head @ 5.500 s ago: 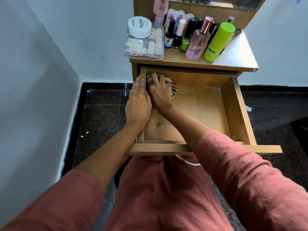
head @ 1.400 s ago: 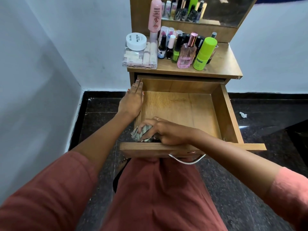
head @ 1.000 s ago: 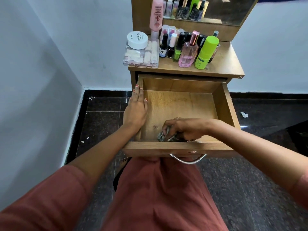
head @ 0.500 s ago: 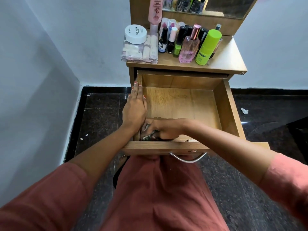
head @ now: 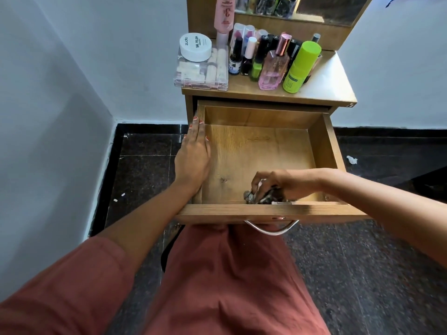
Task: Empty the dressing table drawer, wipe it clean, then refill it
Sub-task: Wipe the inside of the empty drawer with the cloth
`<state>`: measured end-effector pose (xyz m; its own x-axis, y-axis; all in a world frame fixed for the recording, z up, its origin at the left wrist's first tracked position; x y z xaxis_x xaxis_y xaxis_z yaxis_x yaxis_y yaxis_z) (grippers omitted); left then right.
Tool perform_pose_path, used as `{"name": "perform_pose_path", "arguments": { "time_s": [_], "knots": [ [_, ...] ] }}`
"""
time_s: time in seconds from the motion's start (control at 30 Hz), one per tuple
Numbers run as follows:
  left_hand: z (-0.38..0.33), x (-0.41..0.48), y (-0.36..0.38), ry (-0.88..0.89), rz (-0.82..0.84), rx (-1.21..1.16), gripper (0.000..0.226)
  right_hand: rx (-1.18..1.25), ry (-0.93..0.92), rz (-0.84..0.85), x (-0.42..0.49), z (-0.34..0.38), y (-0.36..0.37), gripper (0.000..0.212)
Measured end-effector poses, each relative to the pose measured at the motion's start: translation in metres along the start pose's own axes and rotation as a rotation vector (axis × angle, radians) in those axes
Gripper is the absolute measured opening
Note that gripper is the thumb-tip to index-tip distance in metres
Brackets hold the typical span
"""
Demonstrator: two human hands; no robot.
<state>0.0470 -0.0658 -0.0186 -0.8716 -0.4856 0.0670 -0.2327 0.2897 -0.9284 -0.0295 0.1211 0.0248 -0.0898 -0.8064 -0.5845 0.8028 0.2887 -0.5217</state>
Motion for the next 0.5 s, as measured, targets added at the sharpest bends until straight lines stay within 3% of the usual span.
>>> {"name": "perform_pose_path", "arguments": {
  "time_s": [0.2, 0.33, 0.5],
  "knots": [
    [0.0, 0.001, 0.001, 0.0, -0.019, 0.005, 0.045, 0.035, 0.013, -0.023, 0.007, -0.002, 0.001, 0.053],
    [0.0, 0.0, 0.001, 0.005, -0.029, -0.008, 0.044, 0.04, 0.018, -0.105, -0.006, -0.014, 0.001, 0.036],
    [0.001, 0.0, 0.002, 0.012, -0.055, -0.025, 0.043, 0.043, 0.154, -0.082, -0.05, -0.044, -0.004, 0.042]
  ]
}}
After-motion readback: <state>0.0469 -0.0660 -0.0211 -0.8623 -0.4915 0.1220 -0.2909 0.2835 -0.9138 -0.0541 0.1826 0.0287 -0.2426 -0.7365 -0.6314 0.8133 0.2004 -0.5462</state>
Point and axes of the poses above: each hand's wrist, its own x-axis towards the middle knuckle, its own y-axis out of the palm, z = x × y, the point moved 1 cm from there along x, towards the middle knuckle, and after that the axes turned 8 degrees about x, right-handed, at the moved point
